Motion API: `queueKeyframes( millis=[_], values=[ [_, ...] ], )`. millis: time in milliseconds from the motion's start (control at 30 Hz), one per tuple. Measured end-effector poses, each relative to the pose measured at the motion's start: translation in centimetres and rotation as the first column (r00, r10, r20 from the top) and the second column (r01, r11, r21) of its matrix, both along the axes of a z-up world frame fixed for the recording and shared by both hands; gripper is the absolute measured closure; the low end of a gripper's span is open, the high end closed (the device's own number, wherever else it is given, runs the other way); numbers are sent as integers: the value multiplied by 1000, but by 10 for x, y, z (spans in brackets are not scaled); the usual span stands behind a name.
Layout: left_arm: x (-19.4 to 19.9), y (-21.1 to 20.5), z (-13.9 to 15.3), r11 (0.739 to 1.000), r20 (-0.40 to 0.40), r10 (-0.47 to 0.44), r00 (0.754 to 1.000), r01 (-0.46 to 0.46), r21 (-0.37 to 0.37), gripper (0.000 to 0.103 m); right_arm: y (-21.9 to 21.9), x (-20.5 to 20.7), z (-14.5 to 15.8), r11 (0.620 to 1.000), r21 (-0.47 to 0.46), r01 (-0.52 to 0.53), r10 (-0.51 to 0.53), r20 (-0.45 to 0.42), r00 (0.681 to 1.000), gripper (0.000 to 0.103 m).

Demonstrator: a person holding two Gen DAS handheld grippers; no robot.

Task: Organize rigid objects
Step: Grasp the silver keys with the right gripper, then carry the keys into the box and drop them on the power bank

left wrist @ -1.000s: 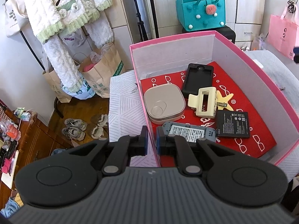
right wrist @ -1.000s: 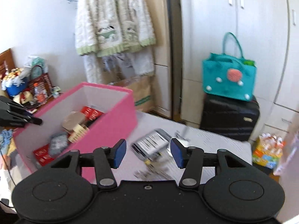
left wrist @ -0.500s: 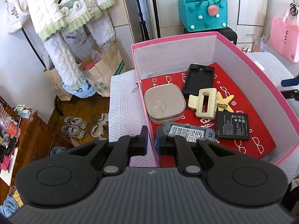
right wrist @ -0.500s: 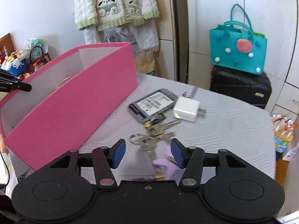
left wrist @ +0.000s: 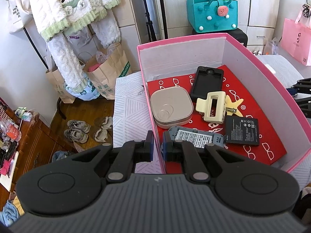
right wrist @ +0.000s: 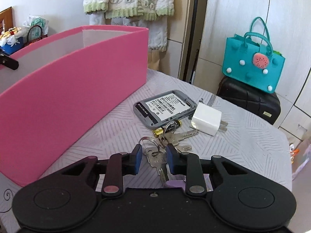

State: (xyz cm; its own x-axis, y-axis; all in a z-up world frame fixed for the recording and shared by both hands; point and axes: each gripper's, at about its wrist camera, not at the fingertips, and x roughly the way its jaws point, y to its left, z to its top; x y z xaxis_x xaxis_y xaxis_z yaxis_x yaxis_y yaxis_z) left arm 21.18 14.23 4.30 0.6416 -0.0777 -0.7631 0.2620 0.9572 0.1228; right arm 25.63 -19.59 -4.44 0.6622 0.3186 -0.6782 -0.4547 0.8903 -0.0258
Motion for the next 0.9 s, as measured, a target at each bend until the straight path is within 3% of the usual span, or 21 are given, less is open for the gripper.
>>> queueKeyframes(
  millis=[67,133,167,600,900],
  values=[
    [0,1,0,1000,-2,1,1000,-1,-1,95,-1,0,1,1000,14,-2,2,1,1000,78],
    [-1,1,0,1000,-4,2,1000,-2,-4,95,-2,-1,6,1000,27,1,-2,13,1000,97],
    [-1,1,0,1000,-5,2,1000,-2,-4,95,-3,-2,9,999,40,7,-8,17,1000,98],
    [-9,-1,2,1000,-25,-26,999,26,3,95,-19,-8,53,965,260,36,-34,-13,999,98],
    [-16,4,3,999,-52,-53,997,52,-11,95,0,-22,107,961,273,-49,27,85,996,98]
  ],
)
